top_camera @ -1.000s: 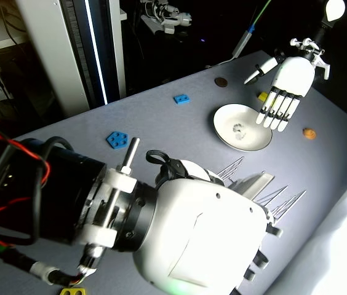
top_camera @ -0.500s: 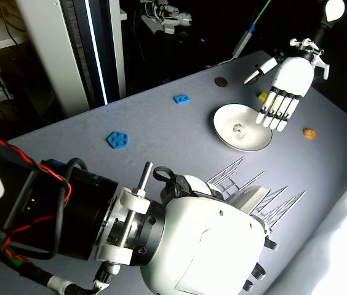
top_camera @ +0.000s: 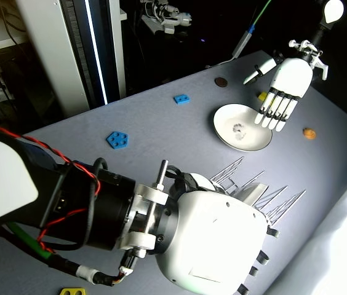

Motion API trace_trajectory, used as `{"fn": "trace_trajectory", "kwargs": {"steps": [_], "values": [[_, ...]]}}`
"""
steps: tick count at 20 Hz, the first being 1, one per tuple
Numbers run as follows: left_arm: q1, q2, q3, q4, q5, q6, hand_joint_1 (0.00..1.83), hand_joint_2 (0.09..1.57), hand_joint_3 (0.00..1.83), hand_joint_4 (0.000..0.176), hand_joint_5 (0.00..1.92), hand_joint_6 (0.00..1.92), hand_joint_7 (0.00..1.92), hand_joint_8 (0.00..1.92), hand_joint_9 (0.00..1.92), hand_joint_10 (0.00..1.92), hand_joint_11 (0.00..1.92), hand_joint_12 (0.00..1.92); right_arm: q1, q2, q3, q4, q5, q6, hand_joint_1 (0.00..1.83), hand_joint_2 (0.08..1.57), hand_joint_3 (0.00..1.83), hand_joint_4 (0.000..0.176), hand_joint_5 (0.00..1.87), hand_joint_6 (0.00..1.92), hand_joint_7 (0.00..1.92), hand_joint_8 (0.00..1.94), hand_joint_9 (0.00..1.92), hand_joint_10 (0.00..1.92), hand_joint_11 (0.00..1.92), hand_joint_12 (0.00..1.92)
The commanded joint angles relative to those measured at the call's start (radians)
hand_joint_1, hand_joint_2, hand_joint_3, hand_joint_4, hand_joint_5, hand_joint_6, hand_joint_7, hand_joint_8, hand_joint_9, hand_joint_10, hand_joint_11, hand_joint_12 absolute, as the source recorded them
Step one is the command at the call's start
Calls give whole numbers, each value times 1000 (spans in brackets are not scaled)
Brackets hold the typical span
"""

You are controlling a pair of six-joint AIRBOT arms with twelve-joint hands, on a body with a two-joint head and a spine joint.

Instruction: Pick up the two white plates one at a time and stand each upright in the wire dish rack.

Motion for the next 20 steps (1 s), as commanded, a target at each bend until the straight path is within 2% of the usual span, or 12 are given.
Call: {"fn": "trace_trajectory", "kwargs": {"steps": [1, 5, 8, 9, 14, 15, 16, 17, 20], "values": [[1, 3, 9, -55, -17, 0, 0, 1073, 1, 0, 21, 0, 12, 0, 0, 0, 0, 0, 7, 2, 9, 66, 53, 4, 1218, 1115, 0, 20, 944, 1041, 1043, 911, 1294, 17, 783, 1158], [5, 1, 12, -55, -16, 0, 0, 1077, 2, 0, 55, 13, 49, 13, 11, 5, 0, 0, -10, -14, 11, 66, 53, -6, 1214, 1122, 3, 17, 924, 1075, 1027, 934, 1284, 13, 783, 1161], [10, 0, 15, -54, -13, 0, 0, 1068, 0, 0, 21, 0, 25, 0, 0, 0, 0, 0, -19, -20, 13, 70, 53, -8, 1210, 1124, 0, 24, 928, 1083, 1020, 929, 1266, 11, 736, 1182], [13, -1, 17, -54, -12, 0, 0, 1071, 0, 0, 5, 0, 4, 0, 0, 0, 0, 0, -23, -21, 13, 88, 53, -23, 1219, 1109, 0, 23, 959, 1032, 1057, 882, 1301, 26, 773, 1153], [18, -4, 23, -54, -10, 0, 0, 1077, 2, 0, 19, 6, 27, 8, 0, 0, 0, 0, -45, -23, 13, 112, 53, -42, 1217, 1112, 1, 25, 957, 1041, 1040, 902, 1305, 25, 792, 1080], [19, -4, 23, -54, -10, 0, 0, 1070, 0, 0, 13, 3, 18, 4, 0, 0, 0, 0, -49, -23, 13, 115, 53, -42, 1222, 1106, 0, 22, 967, 1022, 1061, 870, 1308, 25, 795, 1072], [20, -4, 23, -54, -9, 0, 0, 1069, 0, 0, 26, 8, 15, 2, 0, 0, 0, 0, -52, -23, 13, 116, 53, -42, 1210, 1128, 5, 19, 906, 1117, 1006, 943, 1206, 4, 699, 1102], [22, -4, 23, -54, -9, 0, 0, 1066, 0, 0, 47, 15, 34, 10, 3, 1, 0, 0, -54, -23, 13, 118, 53, -42, 1210, 1131, 0, 10, 888, 1127, 1023, 931, 1207, 24, 679, 1173], [24, -4, 23, -53, -9, 0, 0, 1066, 0, 0, 38, 9, 24, 4, 0, 0, 0, 0, -65, -23, 13, 119, 53, -35, 1215, 1120, 2, 14, 927, 1077, 1035, 922, 1273, 53, 714, 1135]]}}
